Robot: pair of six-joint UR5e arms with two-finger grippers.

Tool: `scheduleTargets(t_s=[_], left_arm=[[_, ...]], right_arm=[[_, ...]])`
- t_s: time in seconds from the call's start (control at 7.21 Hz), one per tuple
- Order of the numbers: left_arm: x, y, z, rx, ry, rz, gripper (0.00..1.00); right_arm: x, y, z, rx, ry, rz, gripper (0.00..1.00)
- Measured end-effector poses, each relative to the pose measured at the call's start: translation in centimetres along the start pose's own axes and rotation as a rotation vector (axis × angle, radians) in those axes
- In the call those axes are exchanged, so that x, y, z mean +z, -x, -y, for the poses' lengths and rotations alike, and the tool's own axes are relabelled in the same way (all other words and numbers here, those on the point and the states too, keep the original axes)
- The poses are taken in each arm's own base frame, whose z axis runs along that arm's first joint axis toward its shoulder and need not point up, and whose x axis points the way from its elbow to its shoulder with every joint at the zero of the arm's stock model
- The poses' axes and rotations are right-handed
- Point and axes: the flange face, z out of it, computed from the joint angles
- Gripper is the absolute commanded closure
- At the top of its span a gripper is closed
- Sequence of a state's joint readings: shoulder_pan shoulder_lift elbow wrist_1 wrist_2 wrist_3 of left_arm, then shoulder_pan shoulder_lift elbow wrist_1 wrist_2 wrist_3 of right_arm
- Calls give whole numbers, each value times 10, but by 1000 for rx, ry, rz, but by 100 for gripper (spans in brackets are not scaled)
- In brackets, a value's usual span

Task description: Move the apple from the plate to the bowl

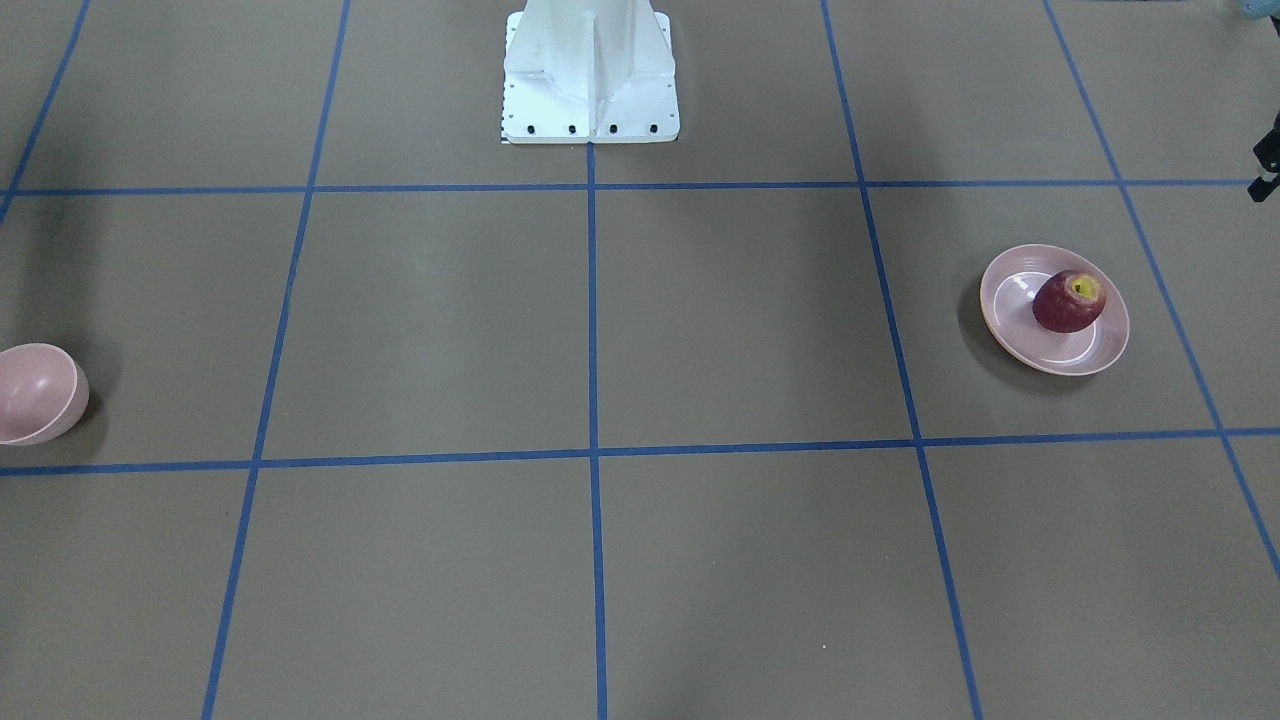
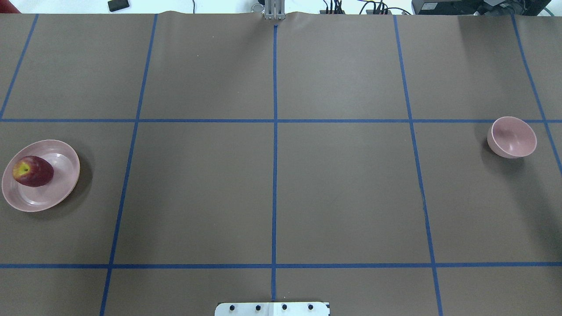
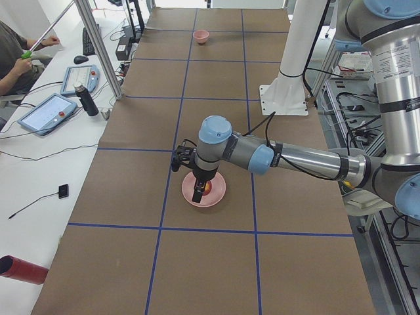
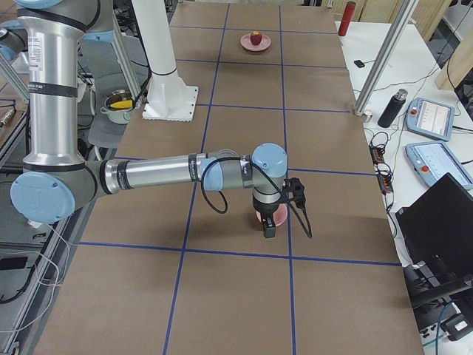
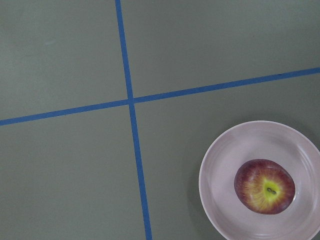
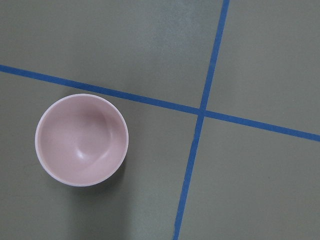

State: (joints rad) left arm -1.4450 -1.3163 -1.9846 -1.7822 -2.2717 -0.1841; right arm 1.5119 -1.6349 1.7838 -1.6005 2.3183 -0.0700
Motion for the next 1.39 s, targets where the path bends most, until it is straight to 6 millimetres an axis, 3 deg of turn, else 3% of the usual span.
scheduleTargets(t_s=[1.39], left_arm=[[3, 2, -4, 2, 2, -2, 2]], right_arm=[[6, 3, -3, 17, 11, 58, 0]])
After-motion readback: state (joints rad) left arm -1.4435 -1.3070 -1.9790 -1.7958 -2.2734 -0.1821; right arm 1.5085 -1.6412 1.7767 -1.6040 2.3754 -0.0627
